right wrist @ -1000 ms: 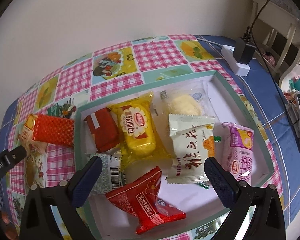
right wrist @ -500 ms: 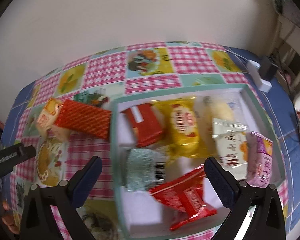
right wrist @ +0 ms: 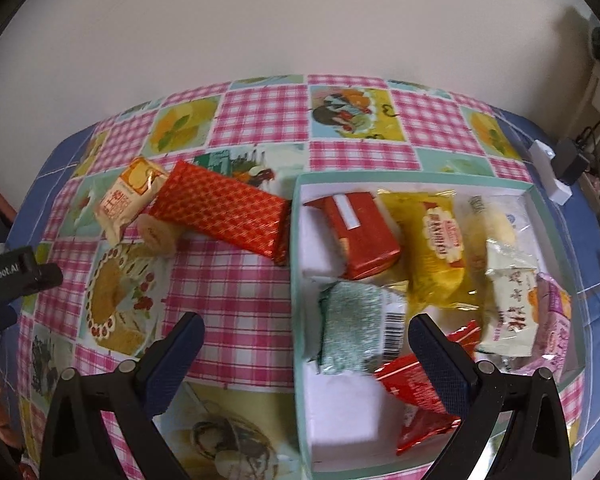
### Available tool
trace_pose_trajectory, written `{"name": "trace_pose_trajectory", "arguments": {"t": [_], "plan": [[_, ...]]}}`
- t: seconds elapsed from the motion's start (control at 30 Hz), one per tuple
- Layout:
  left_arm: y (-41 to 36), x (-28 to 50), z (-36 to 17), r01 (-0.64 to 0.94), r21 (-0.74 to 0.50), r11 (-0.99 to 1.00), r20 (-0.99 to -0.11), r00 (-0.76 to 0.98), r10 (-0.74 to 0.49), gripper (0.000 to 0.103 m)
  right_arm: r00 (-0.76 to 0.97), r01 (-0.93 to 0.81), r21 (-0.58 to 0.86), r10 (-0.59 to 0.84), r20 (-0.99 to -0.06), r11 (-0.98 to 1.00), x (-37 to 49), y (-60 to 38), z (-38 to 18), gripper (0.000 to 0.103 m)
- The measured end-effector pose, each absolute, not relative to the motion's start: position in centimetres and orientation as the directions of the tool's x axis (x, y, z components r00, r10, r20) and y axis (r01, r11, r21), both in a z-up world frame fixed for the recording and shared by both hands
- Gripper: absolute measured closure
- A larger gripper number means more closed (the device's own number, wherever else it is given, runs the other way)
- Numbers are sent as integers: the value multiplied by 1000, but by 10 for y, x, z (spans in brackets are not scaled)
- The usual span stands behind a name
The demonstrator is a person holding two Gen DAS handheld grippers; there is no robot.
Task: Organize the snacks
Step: 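Move both grippers back over the remaining snacks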
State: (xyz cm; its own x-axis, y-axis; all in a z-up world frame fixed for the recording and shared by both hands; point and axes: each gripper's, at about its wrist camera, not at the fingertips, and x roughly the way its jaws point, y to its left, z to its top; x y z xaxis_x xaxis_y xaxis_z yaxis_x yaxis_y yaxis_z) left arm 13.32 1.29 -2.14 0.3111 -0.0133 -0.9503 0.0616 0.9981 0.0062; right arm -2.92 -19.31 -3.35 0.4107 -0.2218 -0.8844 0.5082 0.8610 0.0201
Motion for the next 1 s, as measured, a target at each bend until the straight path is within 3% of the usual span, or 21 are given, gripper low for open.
{"name": "trace_pose_trajectory", "arguments": {"t": [0.7,1.0], "plan": [[16,163,-37,78,-84,993,-953,285,-103,8,417,430,60,-139,-898,901,22,-183,-53,0],[1,179,-45,117,-132,984,-947,277,-160,8,398,378,-8,-171,-901,926,48,-190,-59,0]]}}
